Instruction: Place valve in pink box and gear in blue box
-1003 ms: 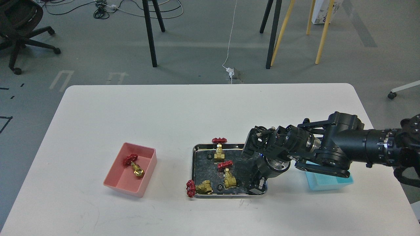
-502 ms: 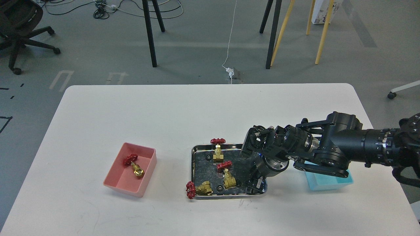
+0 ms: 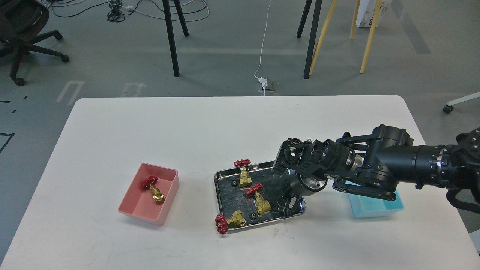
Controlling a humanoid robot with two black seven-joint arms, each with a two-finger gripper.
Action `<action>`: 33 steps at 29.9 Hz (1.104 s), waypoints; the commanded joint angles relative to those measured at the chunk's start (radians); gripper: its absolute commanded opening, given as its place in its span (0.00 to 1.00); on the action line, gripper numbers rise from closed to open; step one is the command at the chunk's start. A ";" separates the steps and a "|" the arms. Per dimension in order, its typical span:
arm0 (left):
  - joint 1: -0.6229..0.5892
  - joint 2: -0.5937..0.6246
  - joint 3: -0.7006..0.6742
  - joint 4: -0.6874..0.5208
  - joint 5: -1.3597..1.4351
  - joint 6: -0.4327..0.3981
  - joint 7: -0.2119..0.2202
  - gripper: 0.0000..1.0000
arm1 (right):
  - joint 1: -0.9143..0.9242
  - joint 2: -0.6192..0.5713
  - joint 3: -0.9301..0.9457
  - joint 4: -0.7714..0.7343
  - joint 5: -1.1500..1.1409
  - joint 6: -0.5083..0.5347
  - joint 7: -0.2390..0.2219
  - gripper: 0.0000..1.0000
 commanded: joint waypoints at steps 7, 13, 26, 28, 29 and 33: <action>0.006 -0.008 0.002 0.000 0.000 0.001 0.000 1.00 | 0.039 -0.261 0.163 0.055 0.057 0.000 -0.001 0.11; 0.008 -0.015 0.012 -0.002 0.003 0.001 0.000 1.00 | 0.019 -0.616 0.194 0.274 0.120 0.000 -0.001 0.12; -0.003 -0.018 0.011 -0.005 0.003 0.000 0.000 1.00 | -0.144 -0.864 0.247 0.434 0.115 0.000 -0.005 0.30; -0.003 -0.021 0.011 -0.005 0.005 0.001 0.000 1.00 | -0.148 -0.862 0.250 0.432 0.121 0.000 -0.013 0.51; -0.003 -0.023 0.012 -0.005 0.005 0.001 0.000 1.00 | -0.151 -0.862 0.250 0.431 0.123 0.000 -0.016 0.59; 0.002 -0.029 0.012 -0.005 0.005 0.000 0.000 1.00 | -0.168 -0.856 0.250 0.432 0.147 0.000 -0.018 0.73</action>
